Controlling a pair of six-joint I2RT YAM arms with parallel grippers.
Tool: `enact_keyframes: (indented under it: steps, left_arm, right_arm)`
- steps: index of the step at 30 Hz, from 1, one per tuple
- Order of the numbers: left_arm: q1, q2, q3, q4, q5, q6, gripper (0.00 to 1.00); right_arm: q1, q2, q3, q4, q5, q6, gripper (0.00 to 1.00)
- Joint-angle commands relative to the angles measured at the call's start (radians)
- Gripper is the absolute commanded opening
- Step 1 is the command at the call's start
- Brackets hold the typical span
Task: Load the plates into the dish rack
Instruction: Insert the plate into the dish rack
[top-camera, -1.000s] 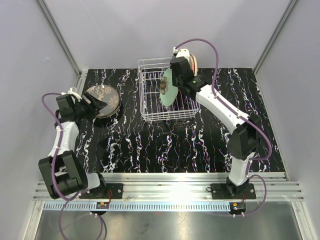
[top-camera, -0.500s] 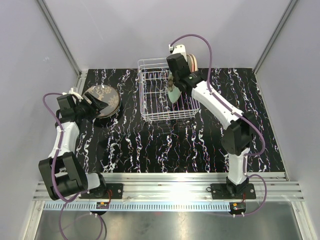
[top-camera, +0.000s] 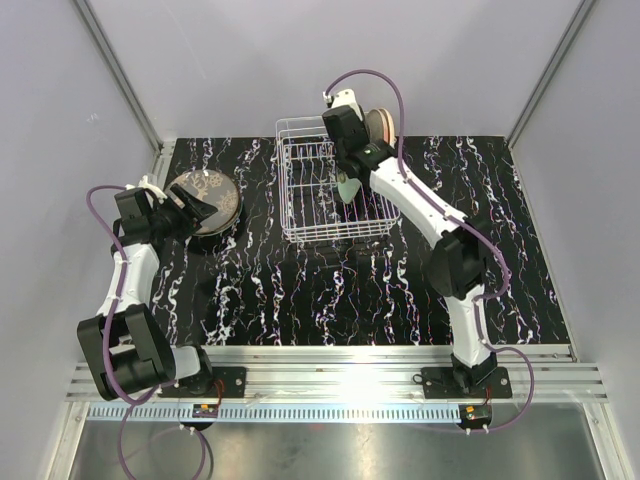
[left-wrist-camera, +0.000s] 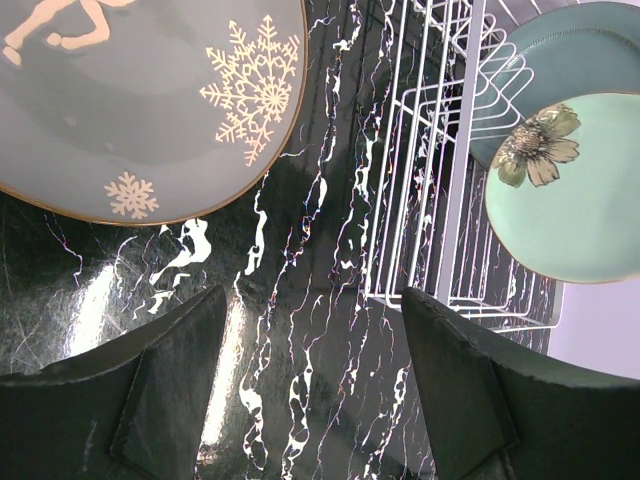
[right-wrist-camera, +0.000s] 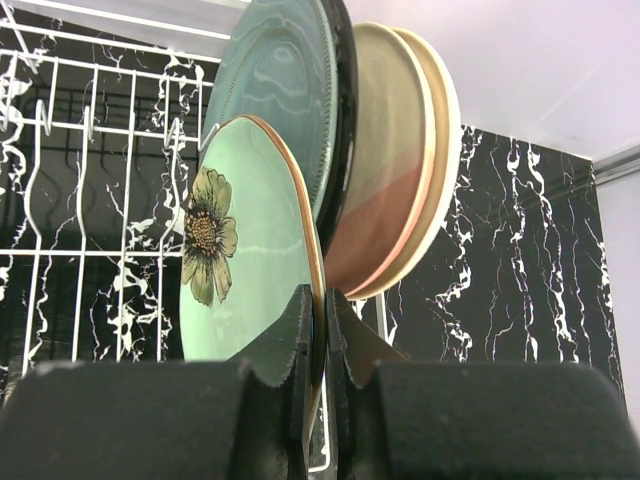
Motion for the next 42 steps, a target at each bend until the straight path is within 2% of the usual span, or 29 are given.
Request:
enact_keyframes:
  steps: [1,12,31,42]
  left_arm:
    - [-0.007,-0.027,0.031,0.026,0.009,0.005,0.74]
    - [-0.018,-0.031,0.029,0.027,0.009,0.005,0.75]
    - [-0.03,-0.03,0.032,0.012,-0.005,0.013,0.75]
    - [-0.032,-0.025,0.031,0.018,0.0,0.01,0.75]
  right_arm:
    - [0.01,-0.009,0.101,0.075,0.059,-0.032,0.0]
    - [0.001,0.109,0.23,0.065,0.059,-0.034,0.0]
    - [-0.048,0.253,0.365,0.233,0.011,-0.057,0.0]
    - [-0.063,0.256,0.295,0.24,-0.062,0.034,0.0]
